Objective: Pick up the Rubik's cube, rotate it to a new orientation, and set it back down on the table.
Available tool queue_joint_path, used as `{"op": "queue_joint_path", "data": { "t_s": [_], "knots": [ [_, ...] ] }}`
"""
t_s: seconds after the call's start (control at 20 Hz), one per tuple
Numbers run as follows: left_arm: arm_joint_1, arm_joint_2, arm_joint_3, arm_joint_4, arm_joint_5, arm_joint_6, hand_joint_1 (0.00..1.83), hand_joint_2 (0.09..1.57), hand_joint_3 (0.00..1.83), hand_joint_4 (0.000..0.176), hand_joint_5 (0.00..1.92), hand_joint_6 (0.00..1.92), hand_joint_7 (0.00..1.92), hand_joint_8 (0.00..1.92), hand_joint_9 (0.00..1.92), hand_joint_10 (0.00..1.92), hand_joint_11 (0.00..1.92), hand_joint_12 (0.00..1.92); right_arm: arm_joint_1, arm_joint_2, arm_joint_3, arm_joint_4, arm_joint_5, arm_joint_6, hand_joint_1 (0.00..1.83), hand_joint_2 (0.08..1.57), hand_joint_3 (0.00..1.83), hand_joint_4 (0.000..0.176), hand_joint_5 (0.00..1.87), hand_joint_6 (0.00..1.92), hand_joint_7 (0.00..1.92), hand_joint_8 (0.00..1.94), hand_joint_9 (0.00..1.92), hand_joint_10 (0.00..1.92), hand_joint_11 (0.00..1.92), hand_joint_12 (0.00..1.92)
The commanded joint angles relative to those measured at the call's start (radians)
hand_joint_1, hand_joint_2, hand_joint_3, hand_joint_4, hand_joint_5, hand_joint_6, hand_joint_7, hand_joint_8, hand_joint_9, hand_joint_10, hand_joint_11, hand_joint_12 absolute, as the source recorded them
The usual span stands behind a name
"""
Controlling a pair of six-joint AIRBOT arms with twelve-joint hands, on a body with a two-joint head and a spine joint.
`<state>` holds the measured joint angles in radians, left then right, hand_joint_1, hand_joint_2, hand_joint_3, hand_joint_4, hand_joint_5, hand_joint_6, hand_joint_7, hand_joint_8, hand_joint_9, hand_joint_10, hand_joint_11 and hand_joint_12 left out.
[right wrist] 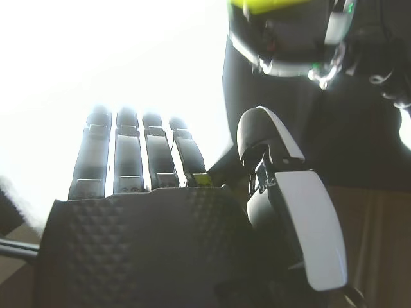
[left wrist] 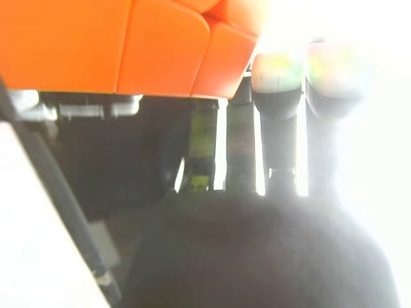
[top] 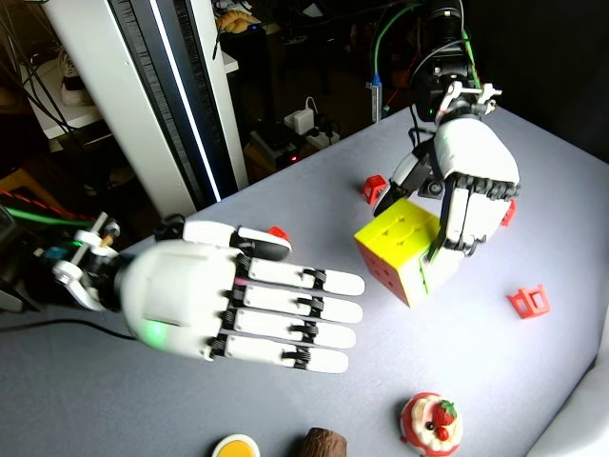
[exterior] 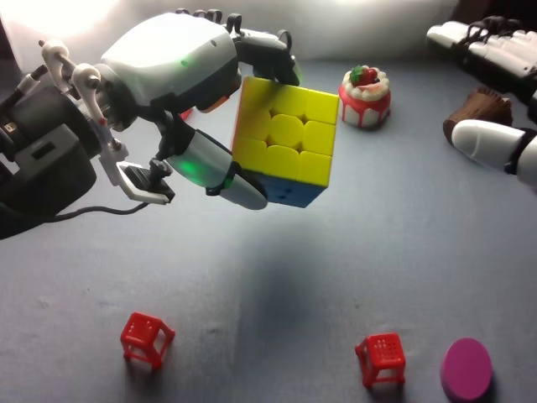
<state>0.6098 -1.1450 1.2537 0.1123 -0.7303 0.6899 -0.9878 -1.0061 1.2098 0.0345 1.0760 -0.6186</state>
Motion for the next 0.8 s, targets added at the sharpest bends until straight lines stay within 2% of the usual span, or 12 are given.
{"op": "queue_joint_path", "data": {
  "t_s": [0.0,0.1,0.15,0.3,0.35,0.4,0.45,0.5,0.55,0.6,0.7,0.75],
  "knots": [
    [-0.012,0.004,-0.007,-0.008,-0.184,-0.013,1.19,0.63,1.36,0.0,0.82,1.8,0.98,1.81,1.2,1.91,1.26,1.92,0.019,-0.012,0.013,0.007,0.125,0.006,0.0,1.45,0.0,0.0,0.05,0.02,0.01,0.0,0.03,0.07,0.0,0.05],
    [-0.014,0.011,-0.018,0.005,-0.213,-0.016,1.2,0.58,1.5,0.0,0.9,1.82,1.02,1.91,1.29,1.92,1.36,1.92,0.024,-0.039,0.038,-0.003,0.124,0.006,0.0,1.45,0.0,0.0,0.02,0.01,0.0,0.0,0.02,0.03,0.0,0.0],
    [-0.016,0.014,-0.023,0.012,-0.224,-0.016,1.36,0.56,1.48,0.0,1.05,1.9,0.97,1.89,1.32,1.92,1.4,1.92,0.029,-0.052,0.049,-0.009,0.118,0.006,0.08,1.44,0.0,0.0,0.0,0.0,0.0,0.0,0.0,0.01,0.0,0.0],
    [-0.025,0.019,-0.03,0.027,-0.244,-0.02,1.39,0.56,1.48,0.0,1.09,1.92,0.97,1.88,1.34,1.92,1.41,1.92,0.046,-0.088,0.079,-0.031,0.107,0.006,0.09,1.44,0.0,0.0,0.0,0.0,0.0,0.0,0.0,0.0,0.0,0.0],
    [-0.028,0.02,-0.032,0.031,-0.247,-0.02,1.15,0.6,1.34,0.0,0.95,1.74,1.23,1.91,1.42,1.92,1.5,1.92,0.054,-0.101,0.089,-0.04,0.103,0.006,0.02,1.45,0.0,0.0,0.0,0.0,0.0,0.0,0.0,0.0,0.0,0.0],
    [-0.031,0.02,-0.032,0.035,-0.252,-0.023,1.15,0.6,1.34,0.0,0.95,1.74,1.23,1.91,1.42,1.92,1.5,1.92,0.062,-0.112,0.098,-0.046,0.099,0.006,0.02,1.45,0.0,0.0,0.0,0.0,0.0,0.0,0.0,0.0,0.0,0.0],
    [-0.032,0.02,-0.033,0.039,-0.258,-0.027,1.13,0.62,1.18,0.0,0.94,1.57,1.24,1.92,1.37,1.92,1.46,1.92,0.069,-0.125,0.107,-0.053,0.095,0.006,0.0,1.44,0.0,0.0,0.0,0.0,0.0,0.0,0.0,0.0,0.0,0.0],
    [-0.035,0.02,-0.035,0.042,-0.263,-0.028,1.13,0.68,1.04,0.0,0.91,1.5,1.17,1.92,1.28,1.92,1.38,1.92,0.072,-0.135,0.114,-0.058,0.095,0.006,0.0,1.44,0.0,0.0,0.0,0.0,0.0,0.0,0.0,0.0,0.0,0.0],
    [-0.037,0.021,-0.035,0.043,-0.263,-0.028,1.12,0.68,1.04,0.0,0.91,1.5,1.12,1.92,1.21,1.92,1.3,1.92,0.075,-0.143,0.118,-0.062,0.095,0.006,0.0,1.45,0.0,0.0,0.0,0.0,0.0,0.0,0.0,0.0,0.0,0.0],
    [-0.04,0.02,-0.035,0.044,-0.265,-0.027,1.2,0.67,1.17,0.0,0.86,1.51,0.96,1.88,1.14,1.92,1.21,1.92,0.079,-0.151,0.12,-0.069,0.095,0.006,0.0,1.44,0.0,0.0,0.0,0.0,0.0,0.0,0.0,0.0,0.0,0.0],
    [-0.046,0.02,-0.035,0.045,-0.262,-0.026,1.22,0.8,0.92,0.0,0.82,1.33,0.83,1.83,1.09,1.92,1.16,1.92,0.085,-0.165,0.124,-0.085,0.094,0.006,0.0,1.46,0.0,0.0,0.0,0.0,0.01,0.0,0.0,0.0,0.0,0.0],
    [-0.048,0.017,-0.034,0.045,-0.26,-0.026,1.22,0.81,0.9,0.0,0.82,1.32,0.82,1.84,1.13,1.92,1.21,1.92,0.086,-0.172,0.128,-0.092,0.093,0.006,0.0,1.46,0.0,0.0,0.0,0.0,0.0,0.0,0.0,0.0,0.0,0.0]
  ]
}}
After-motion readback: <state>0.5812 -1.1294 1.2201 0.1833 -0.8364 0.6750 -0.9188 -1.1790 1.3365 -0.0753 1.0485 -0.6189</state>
